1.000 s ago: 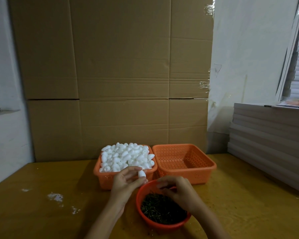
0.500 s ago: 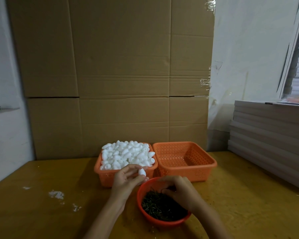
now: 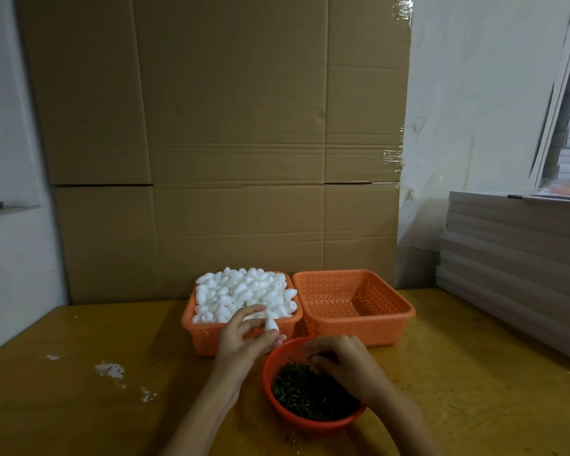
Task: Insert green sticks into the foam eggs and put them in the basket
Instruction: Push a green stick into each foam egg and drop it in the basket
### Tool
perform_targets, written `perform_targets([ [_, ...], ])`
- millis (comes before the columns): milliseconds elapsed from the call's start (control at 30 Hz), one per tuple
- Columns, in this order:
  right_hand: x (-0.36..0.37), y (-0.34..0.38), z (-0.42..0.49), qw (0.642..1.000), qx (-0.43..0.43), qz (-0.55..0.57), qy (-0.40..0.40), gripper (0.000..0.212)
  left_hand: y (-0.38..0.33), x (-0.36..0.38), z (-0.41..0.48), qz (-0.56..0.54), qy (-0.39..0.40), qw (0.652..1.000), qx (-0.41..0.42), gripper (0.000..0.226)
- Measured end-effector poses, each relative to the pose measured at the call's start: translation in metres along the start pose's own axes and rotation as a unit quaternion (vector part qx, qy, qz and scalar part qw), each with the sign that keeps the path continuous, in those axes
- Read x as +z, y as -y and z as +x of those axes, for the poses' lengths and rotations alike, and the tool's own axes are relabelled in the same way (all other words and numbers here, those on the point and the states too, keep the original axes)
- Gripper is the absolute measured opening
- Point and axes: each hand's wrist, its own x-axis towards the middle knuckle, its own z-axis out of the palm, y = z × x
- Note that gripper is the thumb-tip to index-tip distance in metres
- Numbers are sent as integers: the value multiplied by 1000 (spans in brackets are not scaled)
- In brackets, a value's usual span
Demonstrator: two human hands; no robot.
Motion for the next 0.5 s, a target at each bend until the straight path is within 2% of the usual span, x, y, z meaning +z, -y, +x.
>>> perform_targets([
  [67, 1, -1, 0, 1000, 4, -2, -4, 32, 1, 2, -1, -5, 0, 1000, -1, 53],
  [233, 3, -2, -2, 999, 11, 15, -37, 33, 2, 2, -2, -1, 0, 1000, -20, 37],
  [400, 0, -1, -2, 999, 11, -12, -50, 8, 1, 4, -4, -2, 10, 1000, -22, 35],
  [500, 1, -1, -2, 999, 16, -25, -42, 14, 0, 5, -4, -16, 15, 1000, -16, 40],
])
